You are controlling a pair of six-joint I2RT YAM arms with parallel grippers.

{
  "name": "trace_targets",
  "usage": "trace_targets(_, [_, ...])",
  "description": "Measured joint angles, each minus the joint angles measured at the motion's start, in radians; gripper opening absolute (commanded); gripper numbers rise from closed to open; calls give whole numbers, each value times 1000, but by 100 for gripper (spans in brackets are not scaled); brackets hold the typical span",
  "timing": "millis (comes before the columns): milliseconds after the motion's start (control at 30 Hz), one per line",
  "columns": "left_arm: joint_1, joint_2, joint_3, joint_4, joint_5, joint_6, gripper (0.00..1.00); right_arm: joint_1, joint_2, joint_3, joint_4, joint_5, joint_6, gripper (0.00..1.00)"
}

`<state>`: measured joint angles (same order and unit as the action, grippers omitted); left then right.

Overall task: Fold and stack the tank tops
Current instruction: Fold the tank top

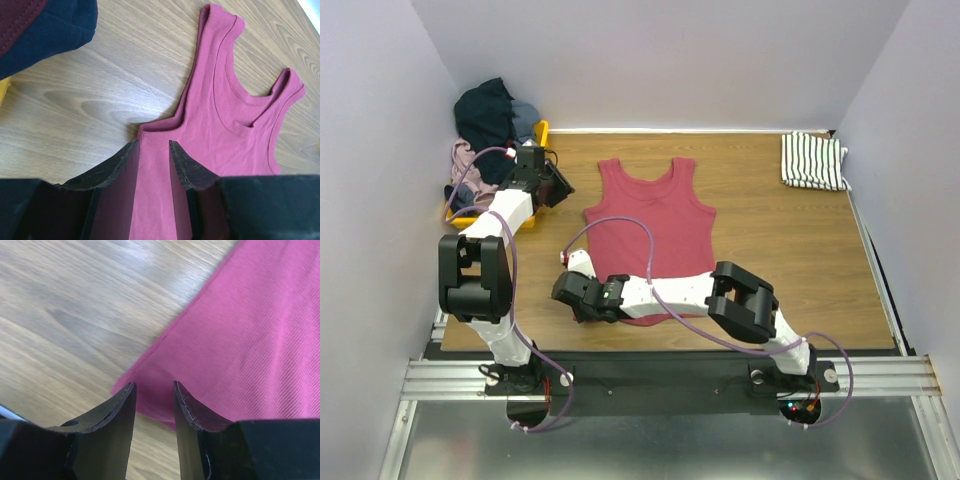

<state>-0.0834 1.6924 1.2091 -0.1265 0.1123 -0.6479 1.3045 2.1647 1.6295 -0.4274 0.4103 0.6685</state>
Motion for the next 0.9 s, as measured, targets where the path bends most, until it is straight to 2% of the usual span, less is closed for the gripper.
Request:
trace_targets(600, [7,0,0,-6,17,16,42,19,78,93,10,23,-11,43])
trace_targets(667, [8,0,0,-6,19,17,42,19,80,94,11,26,-10,38])
trace_targets(700, [8,0,0,-6,20,17,42,19,81,94,11,27,-10,30])
trace_targets(800, [8,0,0,-6,25,19,42,19,80,85,18,30,-6,18])
trace_targets(900, [8,0,-1,-4,33,18,42,18,46,22,48,35,5,16])
